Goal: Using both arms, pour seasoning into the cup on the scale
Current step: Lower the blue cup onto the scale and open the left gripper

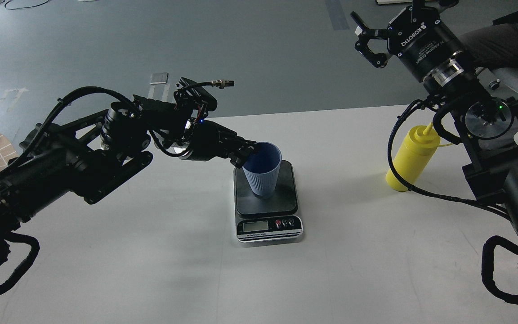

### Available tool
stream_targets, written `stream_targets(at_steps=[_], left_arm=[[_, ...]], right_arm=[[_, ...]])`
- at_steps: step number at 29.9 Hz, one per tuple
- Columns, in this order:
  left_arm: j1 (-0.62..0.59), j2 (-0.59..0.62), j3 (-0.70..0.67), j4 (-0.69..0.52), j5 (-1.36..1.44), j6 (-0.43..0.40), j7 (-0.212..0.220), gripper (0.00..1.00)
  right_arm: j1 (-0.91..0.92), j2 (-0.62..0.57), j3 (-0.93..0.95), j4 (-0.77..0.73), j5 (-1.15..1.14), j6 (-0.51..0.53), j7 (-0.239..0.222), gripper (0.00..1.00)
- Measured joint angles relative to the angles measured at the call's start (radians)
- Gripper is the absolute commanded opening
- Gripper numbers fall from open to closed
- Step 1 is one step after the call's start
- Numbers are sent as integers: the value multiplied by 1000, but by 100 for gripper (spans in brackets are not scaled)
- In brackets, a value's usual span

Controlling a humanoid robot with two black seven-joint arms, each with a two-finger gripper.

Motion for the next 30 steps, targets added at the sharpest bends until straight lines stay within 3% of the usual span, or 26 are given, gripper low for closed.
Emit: stream_targets(at_steps=[30], left_arm=[[7, 3, -1, 4, -16, 0, 0, 0]], right_arm=[[2, -1, 0, 0, -1, 0, 0, 100]])
